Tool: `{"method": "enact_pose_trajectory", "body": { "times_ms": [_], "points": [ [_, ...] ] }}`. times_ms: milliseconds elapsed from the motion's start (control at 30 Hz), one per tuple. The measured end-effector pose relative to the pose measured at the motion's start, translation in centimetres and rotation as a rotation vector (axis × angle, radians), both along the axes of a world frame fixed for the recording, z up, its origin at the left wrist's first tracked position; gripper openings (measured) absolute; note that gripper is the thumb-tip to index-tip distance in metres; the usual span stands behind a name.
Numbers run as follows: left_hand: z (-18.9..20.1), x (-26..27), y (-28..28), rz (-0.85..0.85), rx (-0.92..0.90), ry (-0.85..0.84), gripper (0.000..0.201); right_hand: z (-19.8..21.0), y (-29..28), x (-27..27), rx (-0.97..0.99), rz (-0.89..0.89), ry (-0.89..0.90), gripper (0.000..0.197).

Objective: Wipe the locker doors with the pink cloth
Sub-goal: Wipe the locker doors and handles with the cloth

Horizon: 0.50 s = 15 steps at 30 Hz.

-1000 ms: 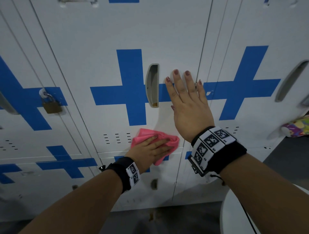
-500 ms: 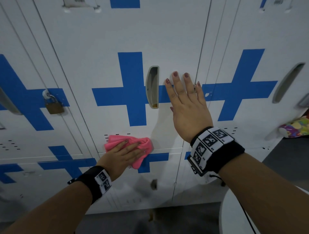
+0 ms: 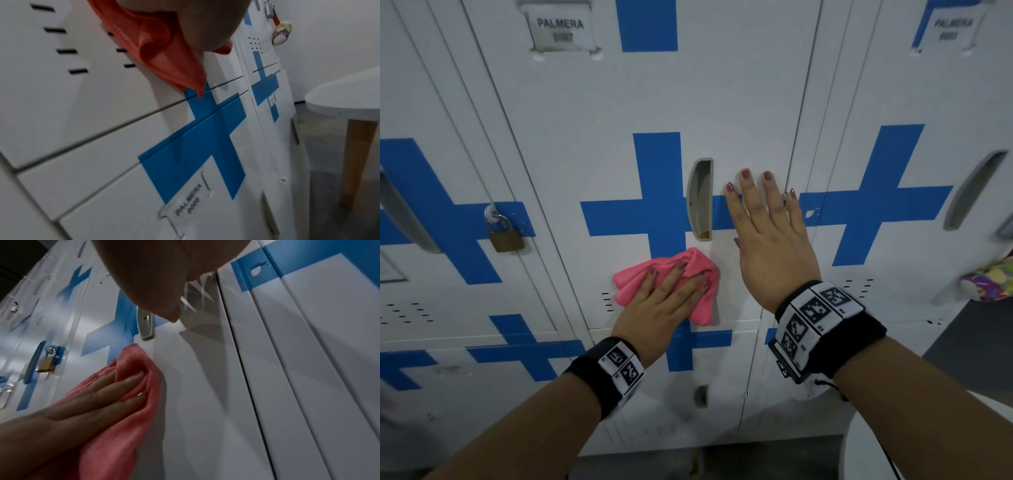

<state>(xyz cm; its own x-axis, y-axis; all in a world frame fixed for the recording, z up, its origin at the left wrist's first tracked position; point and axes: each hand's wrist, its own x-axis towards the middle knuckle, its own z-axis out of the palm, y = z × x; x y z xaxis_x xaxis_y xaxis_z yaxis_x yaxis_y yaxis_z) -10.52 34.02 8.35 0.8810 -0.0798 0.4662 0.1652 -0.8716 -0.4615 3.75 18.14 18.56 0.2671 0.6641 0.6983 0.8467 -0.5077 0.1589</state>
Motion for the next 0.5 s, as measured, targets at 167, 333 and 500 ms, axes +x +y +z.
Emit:
{"method": "enact_pose_trajectory", "body": {
  "times_ms": [167,333,500],
  "points": [
    [1.4,-0.5,0.0,-0.027,-0.014,-0.051,0.098,0.1,0.0,0.0,-0.001,-0.003,0.003,0.085],
    [6.2,0.0,-1.1,0.031,-0.232,-0.401,0.078,0.0,0.0,0.0,-0.002,-0.005,0.005,0.088],
    [8.7,1.5,-0.8,0.114,-0.338,-0.43,0.081,0.2,-0.1,-0.1,-0.003,-0.003,0.012,0.084]
  ]
}}
